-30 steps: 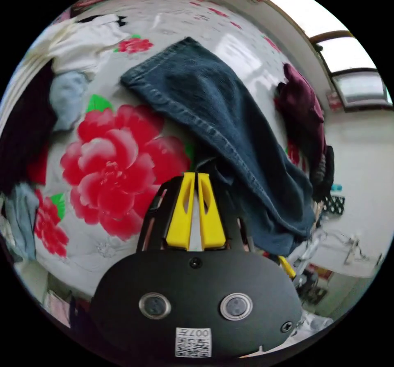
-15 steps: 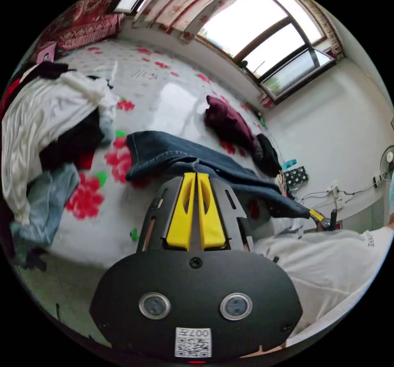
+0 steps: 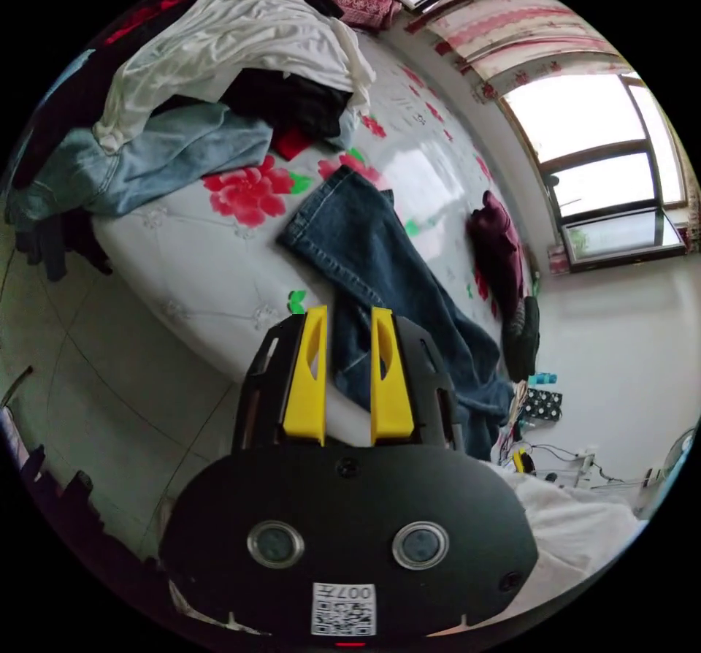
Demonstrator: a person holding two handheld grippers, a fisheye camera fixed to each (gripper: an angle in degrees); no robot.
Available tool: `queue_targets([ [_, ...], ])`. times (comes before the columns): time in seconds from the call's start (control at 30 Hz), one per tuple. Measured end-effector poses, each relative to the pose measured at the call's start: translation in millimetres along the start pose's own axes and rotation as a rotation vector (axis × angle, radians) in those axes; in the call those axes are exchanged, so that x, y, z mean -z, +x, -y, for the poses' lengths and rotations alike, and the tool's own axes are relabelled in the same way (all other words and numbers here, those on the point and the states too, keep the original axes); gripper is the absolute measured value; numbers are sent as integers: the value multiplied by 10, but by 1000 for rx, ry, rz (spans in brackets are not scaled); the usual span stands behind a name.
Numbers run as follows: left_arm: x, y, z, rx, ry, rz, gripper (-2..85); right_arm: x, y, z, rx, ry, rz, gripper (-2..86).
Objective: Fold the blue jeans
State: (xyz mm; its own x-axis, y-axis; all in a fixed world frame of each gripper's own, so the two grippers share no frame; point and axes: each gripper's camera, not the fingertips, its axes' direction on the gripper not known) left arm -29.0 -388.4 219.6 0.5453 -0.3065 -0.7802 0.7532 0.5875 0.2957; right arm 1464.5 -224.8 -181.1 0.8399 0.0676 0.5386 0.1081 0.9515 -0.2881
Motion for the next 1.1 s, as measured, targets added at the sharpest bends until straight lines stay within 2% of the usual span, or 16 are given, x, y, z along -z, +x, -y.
queue_targets([
  [0.07, -107, 143, 193, -3, 15, -17, 103, 262, 148, 132, -53, 125, 127, 76],
  [0.13, -280, 229, 342, -6, -5, 10, 111, 406, 244, 280, -65, 168, 149, 79],
  [0.3, -745, 279, 700, 58, -50, 124, 94, -149, 531, 671, -182, -56, 75, 82],
  [0.37, -850, 261, 830, 126, -67, 137, 21, -308, 548, 754, -189, -77, 40, 70],
  [0.4, -859, 266, 859, 135, -69, 129, 14, -362, 535, 818, -188, -85, -3, 59],
  [0.53, -830, 356, 1055, 44, -86, -45, -7, -272, 531, 1013, -188, -48, -44, 16],
  [0.63, -601, 397, 1117, 9, -14, -222, -7, -39, 598, 1105, -157, 7, 43, 4],
  [0.67, -514, 419, 1119, -3, -8, -218, -6, 54, 658, 1119, -178, 23, 98, 1],
  [0.7, -479, 432, 1110, -12, -13, -192, -4, 159, 719, 1116, -203, 55, 158, 0],
  [0.8, -423, 423, 946, -33, -51, 85, 14, 378, 830, 1071, -258, 144, 272, -2],
  [0.83, -453, 354, 852, -8, -70, 177, 74, 400, 839, 1062, -263, 151, 278, -2],
  [0.87, -490, 257, 762, 36, -85, 216, 120, 419, 849, 1050, -276, 154, 273, -2],
  [0.97, -614, 10, 606, 163, -99, 149, 166, 404, 838, 1051, -292, 138, 250, -2],
  [1.03, -693, -67, 606, 202, -96, 111, 155, 398, 806, 1071, -297, 135, 245, -2],
  [1.07, -693, -86, 634, 225, -98, 150, 57, 407, 776, 1092, -299, 139, 244, -2],
  [1.1, -679, -83, 647, 221, -86, 156, 8, 421, 745, 1120, -301, 142, 248, -2],
])
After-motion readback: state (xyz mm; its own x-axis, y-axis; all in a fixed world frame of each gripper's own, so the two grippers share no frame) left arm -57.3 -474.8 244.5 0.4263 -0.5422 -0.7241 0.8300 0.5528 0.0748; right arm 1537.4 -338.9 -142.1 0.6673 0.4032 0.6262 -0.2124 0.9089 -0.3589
